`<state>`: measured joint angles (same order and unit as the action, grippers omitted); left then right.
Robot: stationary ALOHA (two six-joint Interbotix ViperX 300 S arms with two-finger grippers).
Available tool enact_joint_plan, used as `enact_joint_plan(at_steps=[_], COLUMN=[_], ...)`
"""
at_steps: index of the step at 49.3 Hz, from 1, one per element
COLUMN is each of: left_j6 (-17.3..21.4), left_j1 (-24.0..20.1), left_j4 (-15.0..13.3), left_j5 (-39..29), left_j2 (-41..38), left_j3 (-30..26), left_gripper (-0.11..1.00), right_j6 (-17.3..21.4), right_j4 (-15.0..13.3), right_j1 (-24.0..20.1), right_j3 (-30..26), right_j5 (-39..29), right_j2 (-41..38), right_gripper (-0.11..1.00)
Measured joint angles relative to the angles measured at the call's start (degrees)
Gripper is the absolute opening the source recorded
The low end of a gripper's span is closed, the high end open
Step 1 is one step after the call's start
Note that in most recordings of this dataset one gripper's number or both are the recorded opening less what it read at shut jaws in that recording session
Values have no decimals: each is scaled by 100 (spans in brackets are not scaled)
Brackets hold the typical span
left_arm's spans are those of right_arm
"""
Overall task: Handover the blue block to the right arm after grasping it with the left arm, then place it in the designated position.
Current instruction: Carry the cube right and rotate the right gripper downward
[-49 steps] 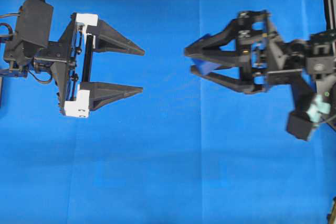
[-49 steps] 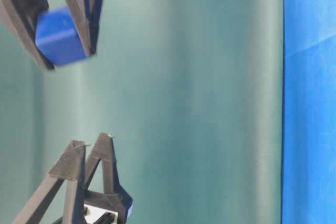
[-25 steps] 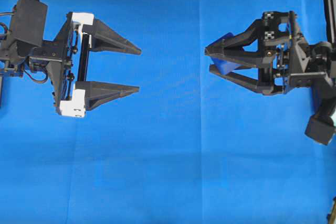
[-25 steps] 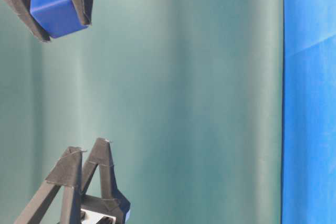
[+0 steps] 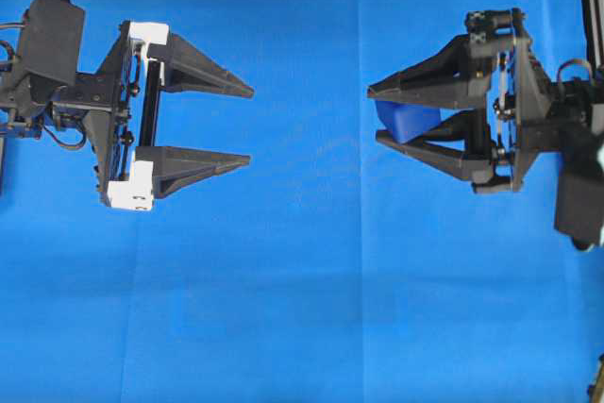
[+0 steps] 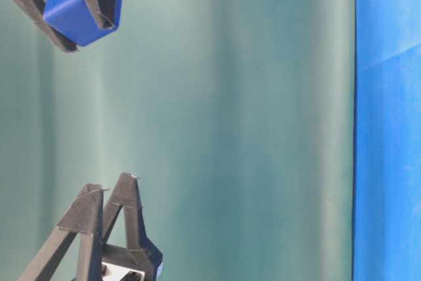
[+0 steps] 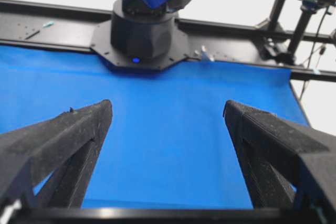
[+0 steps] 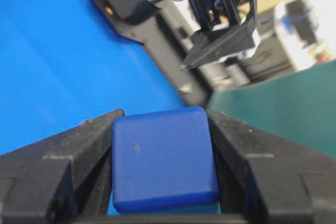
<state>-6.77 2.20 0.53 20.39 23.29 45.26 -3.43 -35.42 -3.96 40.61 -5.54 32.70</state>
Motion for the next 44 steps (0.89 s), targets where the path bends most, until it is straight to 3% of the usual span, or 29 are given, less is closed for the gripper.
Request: enact_joint_plan(at_steps=[11,20,26,32,44], left_j6=[9,9,9,9,9], left_j1=[0,0,0,0,0], left_j4=[0,-9,-9,0,0], left_j5=[-9,-9,-9,-9,-9], left_j2=[0,9,0,0,0], left_j3=[9,9,9,9,9], left_gripper=[92,92,92,92,92], right_j6=[1635,3146,3814,4078,4087], right_j4=[439,510,510,510,510], right_j1=[-9,-9,-9,-9,-9], right_j3=[0,0,0,-9,0], right_j5=[-185,-475,-562,-598,-606], right_j2=[26,70,79,88,88], right_gripper=[44,44,44,44,44])
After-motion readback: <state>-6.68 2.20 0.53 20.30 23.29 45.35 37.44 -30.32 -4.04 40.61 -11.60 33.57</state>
